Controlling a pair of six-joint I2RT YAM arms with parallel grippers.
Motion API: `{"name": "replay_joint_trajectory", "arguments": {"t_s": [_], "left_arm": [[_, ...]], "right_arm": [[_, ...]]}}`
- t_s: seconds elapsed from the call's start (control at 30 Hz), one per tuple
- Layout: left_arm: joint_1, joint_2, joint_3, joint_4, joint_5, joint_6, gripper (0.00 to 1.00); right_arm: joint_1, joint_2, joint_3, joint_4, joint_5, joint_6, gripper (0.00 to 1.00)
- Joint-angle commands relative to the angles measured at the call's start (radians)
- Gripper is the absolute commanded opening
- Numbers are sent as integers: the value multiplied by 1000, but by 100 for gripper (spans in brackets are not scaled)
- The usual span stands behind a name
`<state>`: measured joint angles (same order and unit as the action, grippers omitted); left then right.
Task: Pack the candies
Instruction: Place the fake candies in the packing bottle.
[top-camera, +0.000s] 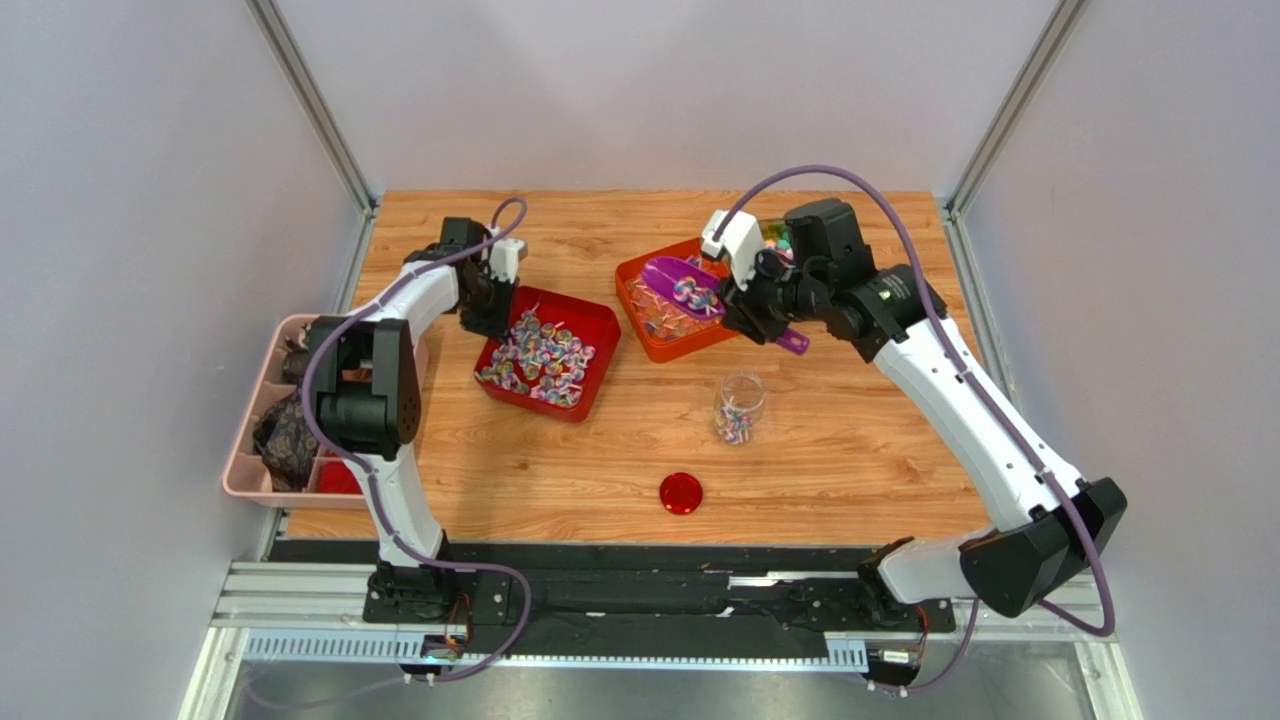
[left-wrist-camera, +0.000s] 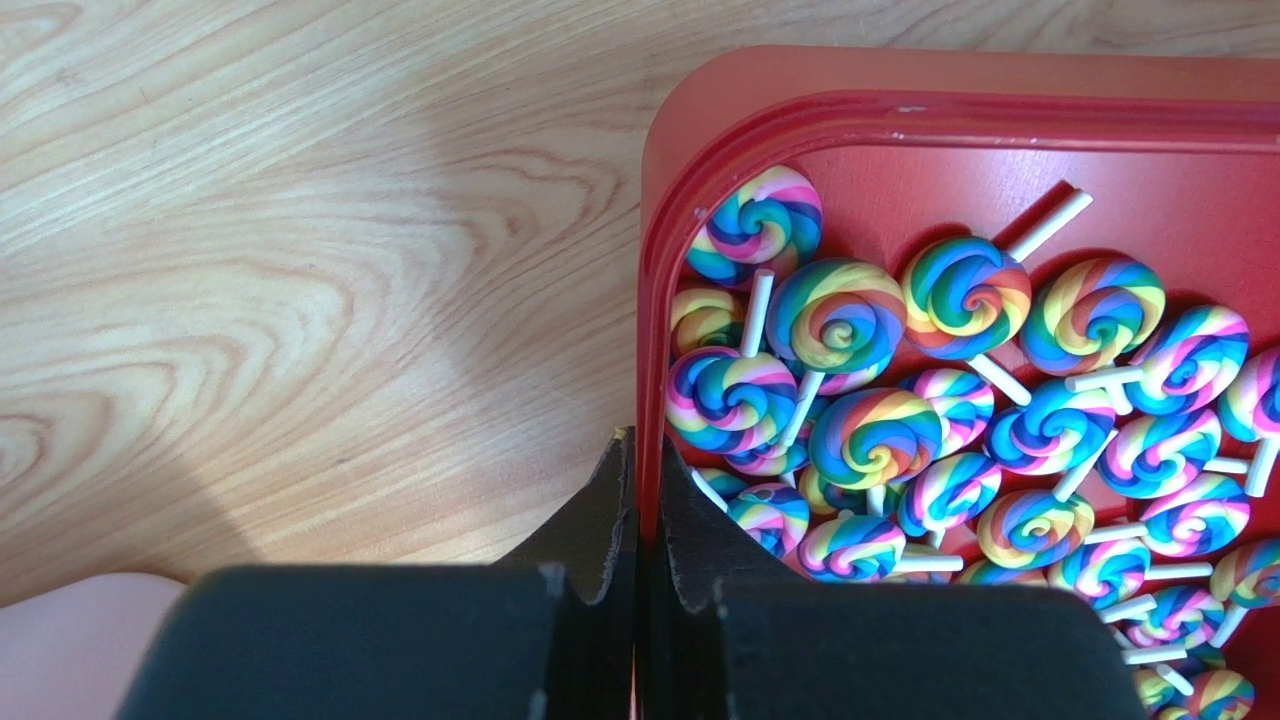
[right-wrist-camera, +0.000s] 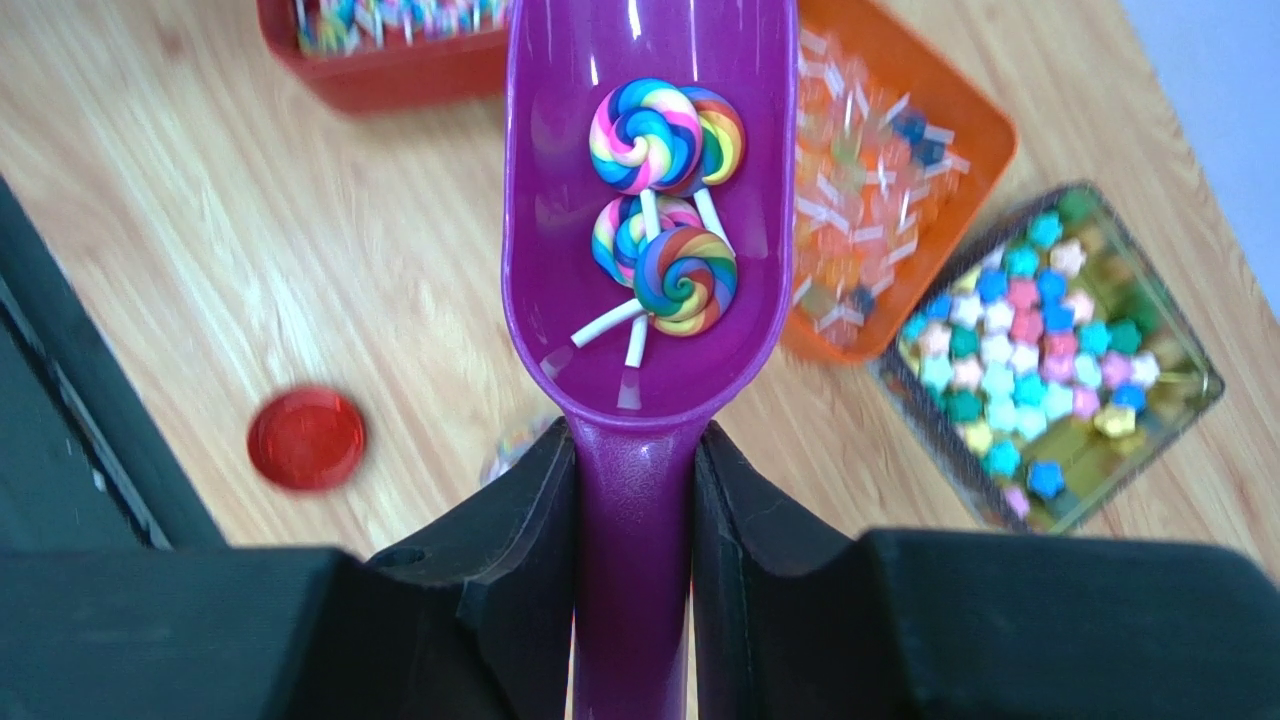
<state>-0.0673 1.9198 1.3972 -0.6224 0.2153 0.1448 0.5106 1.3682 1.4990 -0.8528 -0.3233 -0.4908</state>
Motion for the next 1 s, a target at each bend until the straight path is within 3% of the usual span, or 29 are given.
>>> {"name": "replay_joint_trajectory", "arguments": {"t_s": [0.0,0.13,0.47,0.97], "left_arm": [[8,-61,-3,-2,82,18,0],[9,-61,-15,1,96,22,0],[23,-85,-47,-3,105,38,0],[26,-87,-66,4,113,38,0]], "right_arm": [[-24,-90,3,-216,41,-187,0],[-38,-139,-69,-353,73,-279,0],[-53,-242,-190,-492,194,-350,0],[-55,-130,-72,-640,360,-430,0]]}}
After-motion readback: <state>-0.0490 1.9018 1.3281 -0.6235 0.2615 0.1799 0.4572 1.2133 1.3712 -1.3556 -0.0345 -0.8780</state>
